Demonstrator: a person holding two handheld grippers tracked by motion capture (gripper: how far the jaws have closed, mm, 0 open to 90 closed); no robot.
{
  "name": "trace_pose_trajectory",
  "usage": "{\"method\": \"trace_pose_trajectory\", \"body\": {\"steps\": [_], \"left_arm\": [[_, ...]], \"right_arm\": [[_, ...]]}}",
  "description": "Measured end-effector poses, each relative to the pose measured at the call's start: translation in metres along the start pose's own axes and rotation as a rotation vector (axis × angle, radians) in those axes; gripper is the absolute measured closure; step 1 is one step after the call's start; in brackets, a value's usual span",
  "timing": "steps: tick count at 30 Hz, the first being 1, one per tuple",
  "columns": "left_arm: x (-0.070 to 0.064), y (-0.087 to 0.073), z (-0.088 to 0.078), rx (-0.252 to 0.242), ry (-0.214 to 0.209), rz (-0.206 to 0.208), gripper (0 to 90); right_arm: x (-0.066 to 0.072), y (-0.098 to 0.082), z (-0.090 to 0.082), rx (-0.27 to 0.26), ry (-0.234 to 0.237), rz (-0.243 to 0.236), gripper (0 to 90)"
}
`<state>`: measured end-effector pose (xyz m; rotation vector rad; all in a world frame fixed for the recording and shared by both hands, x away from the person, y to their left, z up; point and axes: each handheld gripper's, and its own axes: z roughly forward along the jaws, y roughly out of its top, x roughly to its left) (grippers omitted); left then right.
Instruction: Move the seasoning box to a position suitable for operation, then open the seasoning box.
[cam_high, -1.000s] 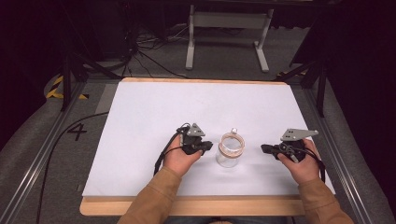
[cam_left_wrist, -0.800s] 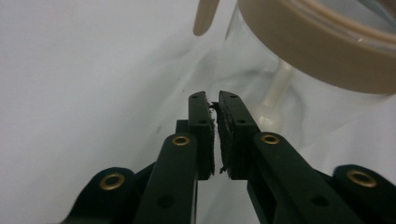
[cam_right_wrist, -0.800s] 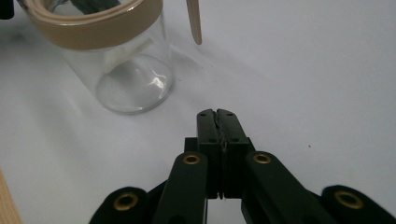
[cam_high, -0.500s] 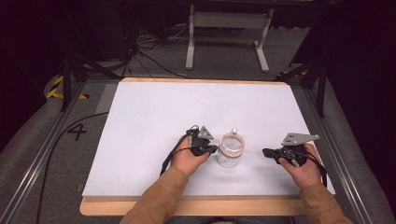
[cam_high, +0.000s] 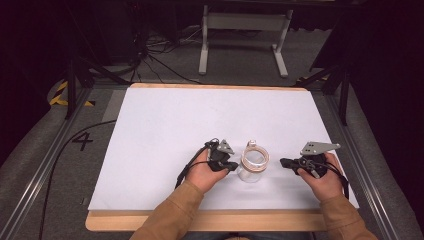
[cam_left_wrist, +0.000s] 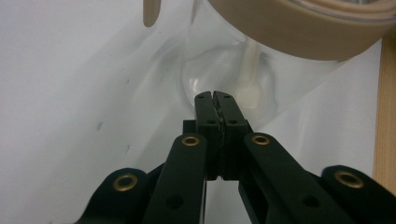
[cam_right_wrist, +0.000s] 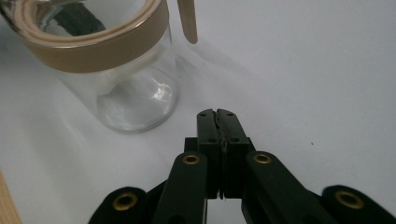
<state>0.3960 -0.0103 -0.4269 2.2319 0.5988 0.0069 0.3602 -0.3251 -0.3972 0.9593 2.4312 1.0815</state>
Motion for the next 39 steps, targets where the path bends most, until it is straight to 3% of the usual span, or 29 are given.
{"method": "trace_pose_trajectory", "body": {"steps": [2, 5, 13, 22, 23, 30, 34, 39], "left_arm": [[0.001, 0.001, -0.004, -0.009, -0.017, -0.007, 89.5], [0.002, 0.004, -0.014, -0.033, -0.007, -0.009, 89.5], [0.002, 0.022, -0.046, -0.182, -0.013, -0.024, 88.9], [0.005, 0.041, -0.051, -0.297, -0.008, -0.004, 88.6], [0.006, 0.044, -0.049, -0.322, -0.013, 0.000, 88.2], [0.010, 0.062, -0.029, -0.332, -0.032, 0.014, 88.2], [0.010, 0.067, -0.015, -0.365, -0.031, 0.031, 89.3], [0.014, 0.070, 0.000, -0.330, -0.035, 0.028, 89.5]], "right_arm": [[0.000, 0.000, 0.000, -0.001, -0.002, -0.001, 89.8], [0.000, 0.000, -0.002, -0.004, -0.003, 0.002, 89.8], [0.001, -0.001, -0.006, -0.012, -0.012, 0.006, 89.8], [0.010, -0.006, -0.012, -0.011, 0.003, 0.013, 89.8], [0.011, -0.007, -0.013, -0.011, 0.002, 0.015, 89.8], [0.017, -0.021, -0.028, -0.025, -0.016, 0.065, 89.8], [0.018, -0.026, -0.033, -0.031, -0.027, 0.083, 89.8], [0.023, -0.030, -0.039, -0.042, -0.020, 0.089, 89.8]]}}
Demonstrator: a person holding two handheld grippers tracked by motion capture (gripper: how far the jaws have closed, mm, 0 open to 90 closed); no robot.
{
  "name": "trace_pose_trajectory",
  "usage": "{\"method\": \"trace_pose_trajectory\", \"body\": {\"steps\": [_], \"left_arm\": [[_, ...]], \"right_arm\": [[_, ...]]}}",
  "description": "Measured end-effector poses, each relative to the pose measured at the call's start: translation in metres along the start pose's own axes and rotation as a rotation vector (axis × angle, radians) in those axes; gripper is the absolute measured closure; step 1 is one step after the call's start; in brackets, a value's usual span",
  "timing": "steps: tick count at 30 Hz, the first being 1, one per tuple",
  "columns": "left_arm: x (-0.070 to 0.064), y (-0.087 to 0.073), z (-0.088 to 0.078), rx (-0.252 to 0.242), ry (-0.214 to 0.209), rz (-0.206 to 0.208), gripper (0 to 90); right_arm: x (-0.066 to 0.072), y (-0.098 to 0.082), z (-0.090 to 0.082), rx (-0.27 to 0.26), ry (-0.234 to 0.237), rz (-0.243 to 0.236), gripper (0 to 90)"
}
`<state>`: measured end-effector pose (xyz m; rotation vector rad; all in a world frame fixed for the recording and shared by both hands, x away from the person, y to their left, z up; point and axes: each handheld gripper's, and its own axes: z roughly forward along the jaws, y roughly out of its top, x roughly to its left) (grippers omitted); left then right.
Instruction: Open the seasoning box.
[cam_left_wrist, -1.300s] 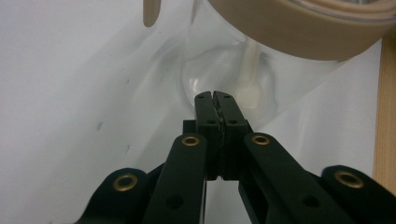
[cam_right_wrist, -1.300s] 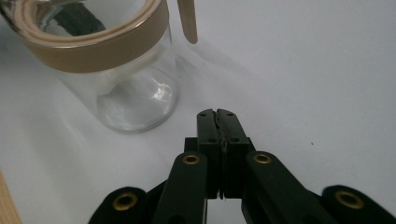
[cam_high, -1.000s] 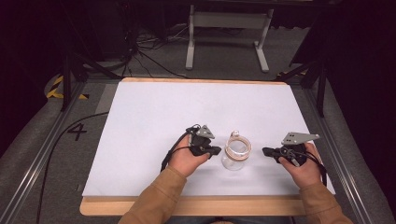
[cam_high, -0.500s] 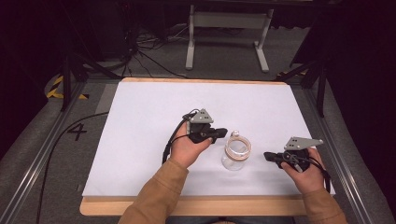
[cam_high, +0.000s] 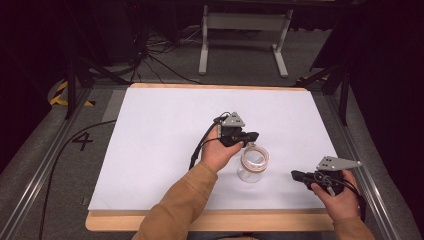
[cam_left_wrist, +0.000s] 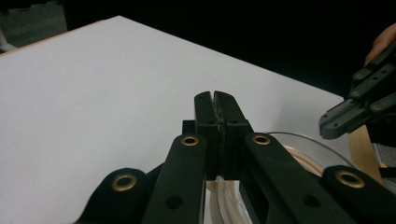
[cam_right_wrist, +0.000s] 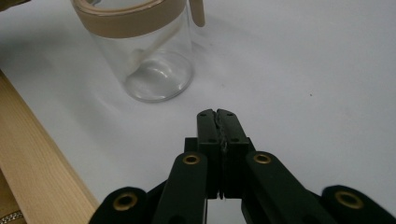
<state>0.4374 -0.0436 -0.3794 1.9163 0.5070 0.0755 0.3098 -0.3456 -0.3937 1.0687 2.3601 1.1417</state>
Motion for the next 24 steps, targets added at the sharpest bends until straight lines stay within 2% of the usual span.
{"method": "trace_pose_trajectory", "body": {"steps": [6, 14, 19, 24], "left_arm": [[0.001, -0.001, -0.003, 0.009, 0.016, 0.005, 89.6], [0.002, -0.003, -0.005, 0.010, 0.019, 0.006, 90.0], [0.001, -0.004, -0.003, 0.004, 0.013, 0.001, 90.0], [0.002, -0.005, -0.002, -0.006, 0.007, -0.006, 90.0]], "right_arm": [[0.007, 0.002, 0.002, -0.004, 0.021, -0.009, 89.8], [0.017, 0.009, 0.013, -0.007, 0.064, -0.045, 89.7], [0.021, 0.012, 0.013, -0.031, 0.090, -0.043, 89.8], [0.030, 0.018, 0.018, -0.066, 0.132, -0.042, 89.9]]}}
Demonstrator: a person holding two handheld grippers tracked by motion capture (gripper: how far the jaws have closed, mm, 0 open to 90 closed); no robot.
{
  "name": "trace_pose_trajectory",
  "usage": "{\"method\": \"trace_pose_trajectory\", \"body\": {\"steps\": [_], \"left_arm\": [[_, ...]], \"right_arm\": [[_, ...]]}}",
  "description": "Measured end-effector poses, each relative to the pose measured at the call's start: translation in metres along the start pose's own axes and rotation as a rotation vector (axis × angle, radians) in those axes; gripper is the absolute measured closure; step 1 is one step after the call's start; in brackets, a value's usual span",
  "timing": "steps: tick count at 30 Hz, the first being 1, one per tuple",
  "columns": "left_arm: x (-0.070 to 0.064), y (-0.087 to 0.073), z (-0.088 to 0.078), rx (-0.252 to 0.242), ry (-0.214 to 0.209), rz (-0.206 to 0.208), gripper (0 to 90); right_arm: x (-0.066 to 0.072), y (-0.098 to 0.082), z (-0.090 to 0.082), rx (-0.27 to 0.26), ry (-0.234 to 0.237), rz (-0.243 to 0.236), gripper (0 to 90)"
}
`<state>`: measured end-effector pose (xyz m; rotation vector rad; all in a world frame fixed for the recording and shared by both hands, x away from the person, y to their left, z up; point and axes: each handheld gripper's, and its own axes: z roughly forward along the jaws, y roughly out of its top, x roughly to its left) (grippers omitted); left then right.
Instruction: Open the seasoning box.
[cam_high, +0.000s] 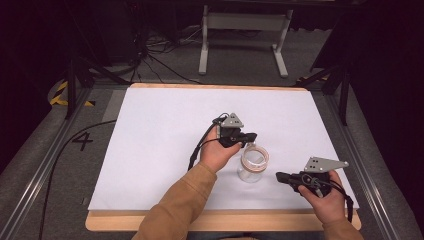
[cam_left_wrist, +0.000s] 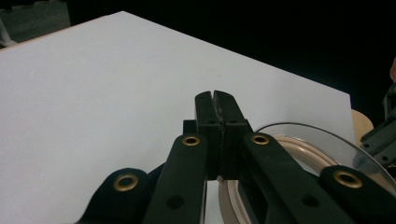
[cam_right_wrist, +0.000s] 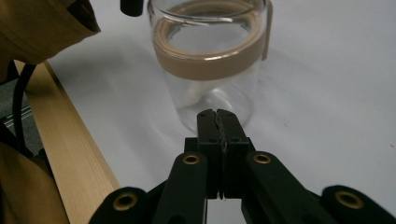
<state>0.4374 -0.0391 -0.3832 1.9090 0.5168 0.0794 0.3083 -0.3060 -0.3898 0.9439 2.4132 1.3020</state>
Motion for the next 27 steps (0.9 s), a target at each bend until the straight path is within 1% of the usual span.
{"method": "trace_pose_trajectory", "body": {"steps": [1, 4, 6, 9, 13, 23, 24, 27], "left_arm": [[0.000, 0.000, 0.000, -0.001, 0.000, 0.005, 90.0], [0.001, -0.001, 0.001, -0.014, -0.007, -0.002, 90.0], [0.001, -0.001, 0.000, -0.009, -0.006, -0.006, 90.0], [0.001, -0.002, 0.000, -0.017, -0.011, -0.012, 90.0], [0.002, -0.003, 0.001, -0.024, -0.016, -0.017, 90.0], [0.002, -0.003, 0.004, -0.033, -0.020, -0.028, 90.0], [0.002, -0.003, 0.004, -0.034, -0.021, -0.024, 90.0], [0.002, -0.003, 0.004, -0.032, -0.024, -0.032, 90.0]], "right_arm": [[0.002, 0.001, 0.002, -0.009, 0.003, -0.007, 89.9], [0.006, 0.005, 0.009, -0.015, 0.021, -0.019, 90.0], [0.008, 0.006, 0.012, -0.017, 0.029, -0.021, 90.0], [0.009, 0.008, 0.016, -0.023, 0.037, -0.019, 90.0], [0.010, 0.010, 0.018, -0.035, 0.036, -0.026, 90.0], [0.011, 0.012, 0.021, -0.056, 0.033, -0.016, 90.0], [0.011, 0.012, 0.021, -0.058, 0.034, -0.017, 90.0], [0.011, 0.012, 0.021, -0.061, 0.032, -0.017, 90.0]]}}
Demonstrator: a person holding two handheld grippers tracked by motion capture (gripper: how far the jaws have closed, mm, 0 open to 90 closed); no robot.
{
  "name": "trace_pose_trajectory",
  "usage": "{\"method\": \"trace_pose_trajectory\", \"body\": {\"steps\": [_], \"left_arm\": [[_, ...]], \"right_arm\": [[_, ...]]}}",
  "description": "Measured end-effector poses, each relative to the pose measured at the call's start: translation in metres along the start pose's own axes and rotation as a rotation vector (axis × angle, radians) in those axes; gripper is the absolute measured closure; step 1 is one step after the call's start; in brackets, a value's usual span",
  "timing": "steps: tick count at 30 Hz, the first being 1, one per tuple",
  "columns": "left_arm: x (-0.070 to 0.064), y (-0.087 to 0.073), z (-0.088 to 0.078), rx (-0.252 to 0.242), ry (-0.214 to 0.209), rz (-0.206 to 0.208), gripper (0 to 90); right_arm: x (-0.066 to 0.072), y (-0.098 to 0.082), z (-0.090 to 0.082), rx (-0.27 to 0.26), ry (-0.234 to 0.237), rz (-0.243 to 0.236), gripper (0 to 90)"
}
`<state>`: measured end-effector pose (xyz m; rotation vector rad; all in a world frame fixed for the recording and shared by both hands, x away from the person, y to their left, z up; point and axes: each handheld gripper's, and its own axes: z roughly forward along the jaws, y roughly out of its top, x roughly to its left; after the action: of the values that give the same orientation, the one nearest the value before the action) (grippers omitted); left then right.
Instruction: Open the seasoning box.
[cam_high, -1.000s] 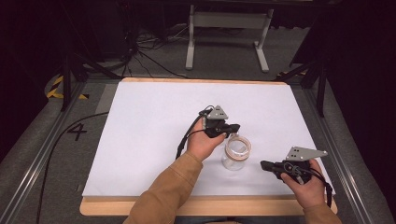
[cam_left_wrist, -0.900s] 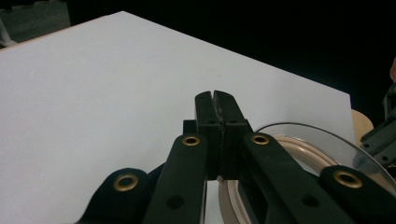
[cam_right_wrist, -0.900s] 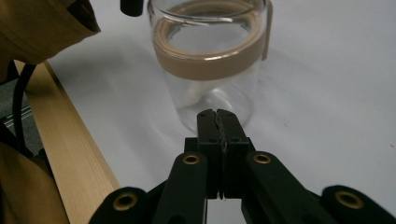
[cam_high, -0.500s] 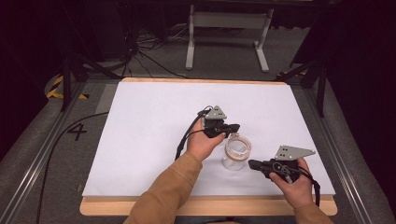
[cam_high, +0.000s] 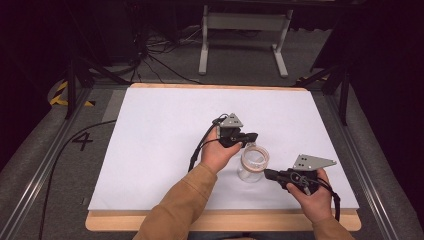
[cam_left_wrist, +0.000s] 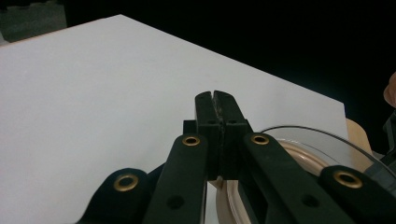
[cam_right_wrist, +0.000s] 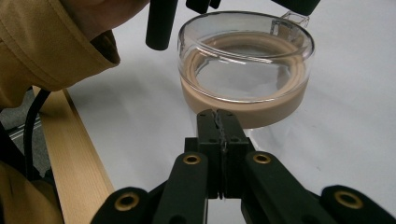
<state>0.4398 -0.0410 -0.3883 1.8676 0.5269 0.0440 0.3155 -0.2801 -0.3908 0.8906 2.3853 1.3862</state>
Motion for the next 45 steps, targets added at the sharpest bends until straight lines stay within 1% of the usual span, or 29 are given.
{"method": "trace_pose_trajectory", "body": {"steps": [4, 6, 11, 13, 15, 16, 18, 20, 21, 22, 23, 26, 27, 33, 36, 37, 41, 42, 45], "left_arm": [[0.000, 0.000, 0.001, -0.001, -0.003, -0.004, 90.0], [0.000, -0.001, 0.002, -0.008, -0.006, -0.001, 90.0], [0.001, -0.001, 0.002, -0.006, -0.010, -0.008, 90.0], [0.001, -0.001, 0.002, -0.009, -0.011, -0.001, 90.0], [0.000, 0.001, -0.002, 0.004, -0.004, -0.002, 90.0], [0.000, 0.001, -0.002, 0.004, -0.002, 0.006, 90.0], [0.000, 0.001, -0.003, 0.007, -0.001, 0.006, 90.0], [0.000, 0.003, -0.006, 0.024, -0.005, 0.013, 90.0], [-0.001, 0.003, -0.006, 0.022, -0.002, 0.011, 90.0], [-0.001, 0.003, -0.007, 0.032, 0.007, 0.021, 90.0], [-0.001, 0.003, -0.008, 0.031, 0.012, 0.021, 90.0], [0.000, 0.003, -0.008, 0.041, 0.018, 0.025, 90.0], [0.000, 0.003, -0.008, 0.032, 0.016, 0.020, 90.0], [0.001, 0.002, -0.007, 0.029, 0.010, 0.012, 90.0], [0.002, 0.002, -0.007, 0.031, 0.009, 0.005, 90.0], [0.002, 0.002, -0.007, 0.035, 0.013, 0.012, 90.0], [0.004, 0.000, -0.005, 0.043, 0.020, 0.009, 90.0], [0.004, 0.000, -0.006, 0.041, 0.011, 0.003, 90.0], [0.003, 0.000, -0.006, 0.032, 0.011, 0.008, 90.0]], "right_arm": [[0.000, 0.001, 0.000, -0.009, 0.002, 0.001, 90.0], [0.000, 0.001, 0.001, -0.009, 0.004, 0.001, 90.0], [0.001, 0.001, 0.001, -0.008, 0.005, 0.000, 90.0], [0.001, 0.001, 0.001, -0.006, 0.005, -0.001, 90.0], [0.002, 0.001, 0.001, -0.006, 0.006, 0.000, 90.0], [0.002, 0.001, 0.000, -0.007, 0.007, 0.000, 90.0], [0.002, 0.001, 0.000, -0.006, 0.008, 0.000, 90.0], [0.001, 0.001, 0.000, -0.005, 0.008, 0.001, 90.0], [0.001, 0.000, 0.000, -0.005, 0.008, 0.001, 90.0], [0.001, 0.000, 0.000, -0.004, 0.009, 0.002, 90.0], [0.001, 0.001, 0.000, -0.006, 0.009, 0.001, 90.0], [0.002, 0.001, -0.001, -0.012, 0.011, 0.001, 90.0], [0.002, 0.001, -0.001, -0.007, 0.010, 0.002, 90.0], [0.002, 0.001, 0.000, -0.009, 0.005, -0.004, 90.0], [0.002, 0.001, 0.001, -0.009, 0.007, 0.000, 90.0], [0.002, 0.001, 0.001, -0.009, 0.006, -0.001, 90.0], [0.003, 0.002, 0.002, -0.012, 0.000, -0.004, 90.0], [0.003, 0.003, 0.002, -0.015, -0.001, -0.005, 90.0], [0.002, 0.006, 0.001, -0.035, -0.008, -0.001, 90.0]]}}
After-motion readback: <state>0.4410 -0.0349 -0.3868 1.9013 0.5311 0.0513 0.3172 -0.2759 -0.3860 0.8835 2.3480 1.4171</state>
